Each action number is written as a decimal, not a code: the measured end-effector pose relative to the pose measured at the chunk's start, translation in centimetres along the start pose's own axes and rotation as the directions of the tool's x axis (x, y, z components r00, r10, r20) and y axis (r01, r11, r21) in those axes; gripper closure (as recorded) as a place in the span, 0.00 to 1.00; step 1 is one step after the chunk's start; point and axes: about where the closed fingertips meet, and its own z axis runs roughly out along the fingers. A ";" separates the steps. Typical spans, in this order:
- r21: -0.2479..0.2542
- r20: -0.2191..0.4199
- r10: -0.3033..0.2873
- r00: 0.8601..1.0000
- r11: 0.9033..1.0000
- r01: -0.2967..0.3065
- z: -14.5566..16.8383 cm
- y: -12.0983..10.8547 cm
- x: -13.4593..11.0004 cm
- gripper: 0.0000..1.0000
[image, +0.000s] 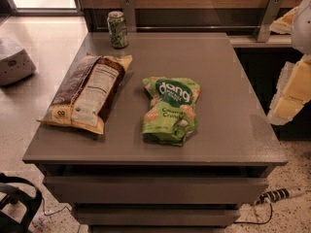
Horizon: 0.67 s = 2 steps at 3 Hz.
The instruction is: Knock green can over
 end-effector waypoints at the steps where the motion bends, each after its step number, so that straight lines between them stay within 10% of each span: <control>1: 0.001 0.000 0.000 1.000 1.000 0.000 0.0 0.0 0.0 0.00; 2: 0.018 0.016 0.012 1.000 1.000 -0.012 -0.1 -1.0 -0.2 0.00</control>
Offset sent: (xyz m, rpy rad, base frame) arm 0.0220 -0.0038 0.0054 0.0348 -0.0297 -0.0236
